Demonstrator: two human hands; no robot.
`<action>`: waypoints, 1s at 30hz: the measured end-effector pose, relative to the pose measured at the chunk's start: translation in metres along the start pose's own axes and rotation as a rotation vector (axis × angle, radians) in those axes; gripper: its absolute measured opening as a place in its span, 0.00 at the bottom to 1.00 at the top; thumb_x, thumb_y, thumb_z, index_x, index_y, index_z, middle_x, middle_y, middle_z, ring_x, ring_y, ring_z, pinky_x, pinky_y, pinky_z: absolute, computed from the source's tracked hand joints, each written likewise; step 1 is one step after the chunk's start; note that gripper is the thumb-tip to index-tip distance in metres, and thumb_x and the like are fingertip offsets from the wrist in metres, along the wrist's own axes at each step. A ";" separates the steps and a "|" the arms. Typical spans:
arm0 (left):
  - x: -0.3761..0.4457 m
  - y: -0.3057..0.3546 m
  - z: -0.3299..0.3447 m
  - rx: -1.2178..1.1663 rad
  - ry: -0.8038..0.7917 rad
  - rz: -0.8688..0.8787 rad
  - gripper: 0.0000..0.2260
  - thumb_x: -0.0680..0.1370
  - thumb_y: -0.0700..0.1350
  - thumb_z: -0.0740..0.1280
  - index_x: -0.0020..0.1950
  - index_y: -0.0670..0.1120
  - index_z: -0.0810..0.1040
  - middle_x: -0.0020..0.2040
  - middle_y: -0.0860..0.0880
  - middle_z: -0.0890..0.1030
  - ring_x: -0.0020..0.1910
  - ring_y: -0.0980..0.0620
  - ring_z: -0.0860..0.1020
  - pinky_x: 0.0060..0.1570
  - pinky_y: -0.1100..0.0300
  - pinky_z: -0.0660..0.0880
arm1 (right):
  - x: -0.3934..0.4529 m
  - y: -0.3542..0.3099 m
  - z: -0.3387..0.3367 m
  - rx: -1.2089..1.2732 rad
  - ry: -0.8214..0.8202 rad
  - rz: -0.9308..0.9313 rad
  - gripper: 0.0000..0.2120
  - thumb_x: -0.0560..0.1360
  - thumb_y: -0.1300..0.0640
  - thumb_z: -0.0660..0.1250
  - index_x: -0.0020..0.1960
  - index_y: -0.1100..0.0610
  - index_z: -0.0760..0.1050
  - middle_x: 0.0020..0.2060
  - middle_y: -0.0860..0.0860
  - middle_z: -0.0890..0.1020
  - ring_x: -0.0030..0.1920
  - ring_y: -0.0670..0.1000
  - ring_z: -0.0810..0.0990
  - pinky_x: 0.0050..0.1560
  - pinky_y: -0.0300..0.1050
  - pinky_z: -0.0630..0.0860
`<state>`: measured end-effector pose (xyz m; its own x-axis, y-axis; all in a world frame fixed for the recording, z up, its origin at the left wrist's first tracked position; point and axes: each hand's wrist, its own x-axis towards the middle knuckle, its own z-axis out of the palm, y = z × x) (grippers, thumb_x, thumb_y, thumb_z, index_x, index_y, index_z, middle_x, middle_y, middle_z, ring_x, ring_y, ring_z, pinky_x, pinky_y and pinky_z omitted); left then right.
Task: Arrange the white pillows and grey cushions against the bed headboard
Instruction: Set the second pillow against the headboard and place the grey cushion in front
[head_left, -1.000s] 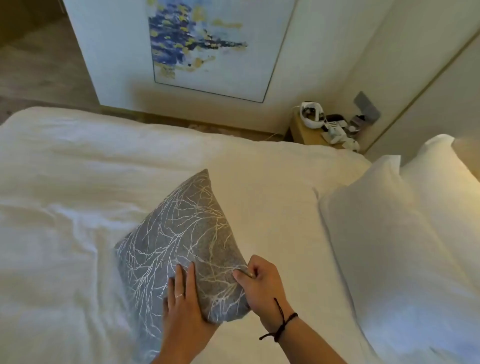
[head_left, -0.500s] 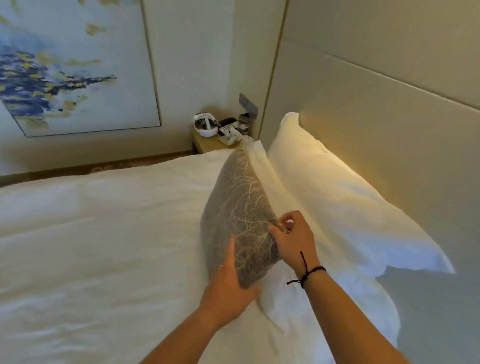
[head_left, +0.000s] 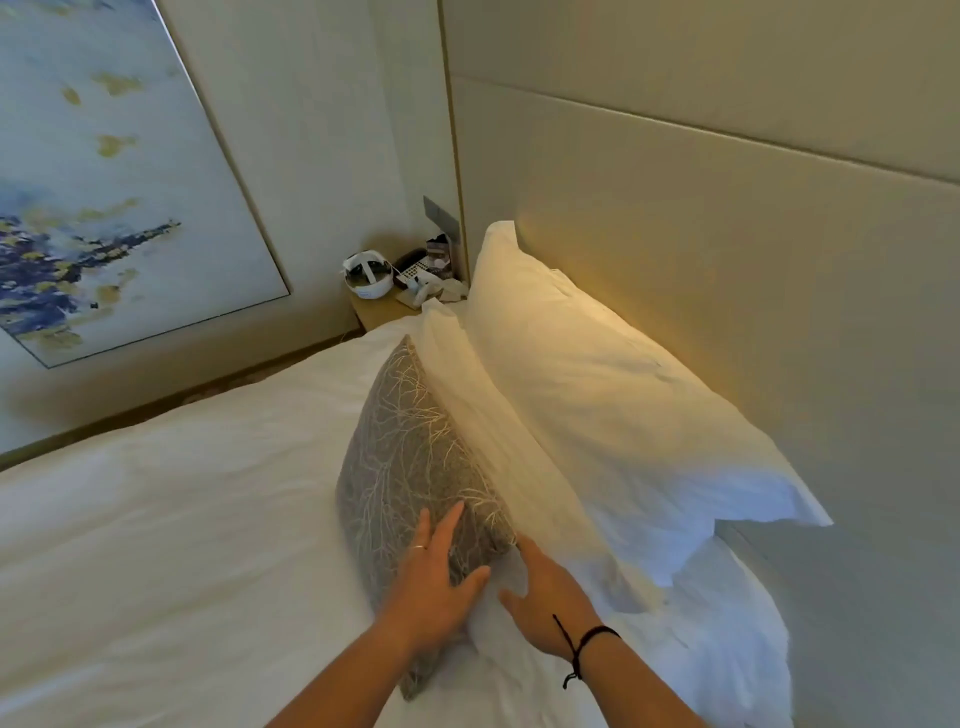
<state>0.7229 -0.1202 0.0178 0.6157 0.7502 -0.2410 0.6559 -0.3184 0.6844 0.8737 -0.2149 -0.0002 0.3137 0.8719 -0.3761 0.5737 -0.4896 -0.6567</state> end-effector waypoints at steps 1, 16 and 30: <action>0.002 0.001 0.000 0.036 0.007 0.008 0.36 0.76 0.61 0.67 0.77 0.66 0.50 0.81 0.48 0.43 0.79 0.47 0.51 0.74 0.51 0.56 | -0.002 0.003 0.002 -0.007 -0.019 0.013 0.34 0.79 0.47 0.62 0.79 0.47 0.49 0.74 0.49 0.66 0.67 0.54 0.72 0.63 0.45 0.72; 0.044 0.019 0.032 0.325 0.161 0.262 0.25 0.76 0.66 0.59 0.72 0.60 0.66 0.81 0.50 0.53 0.78 0.45 0.49 0.75 0.39 0.49 | -0.048 0.057 -0.047 -0.055 0.277 0.243 0.21 0.78 0.44 0.63 0.69 0.47 0.67 0.68 0.44 0.69 0.66 0.47 0.69 0.65 0.40 0.67; 0.118 0.083 0.031 0.388 0.102 0.199 0.17 0.78 0.62 0.59 0.65 0.61 0.72 0.75 0.56 0.67 0.76 0.51 0.59 0.74 0.35 0.46 | -0.012 0.085 -0.182 -0.051 0.537 0.143 0.19 0.79 0.39 0.58 0.65 0.46 0.72 0.62 0.45 0.77 0.57 0.46 0.76 0.58 0.42 0.71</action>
<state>0.8629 -0.0759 0.0248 0.7130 0.6995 -0.0486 0.6565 -0.6415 0.3969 1.0563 -0.2658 0.0674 0.7247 0.6861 -0.0647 0.5290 -0.6140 -0.5858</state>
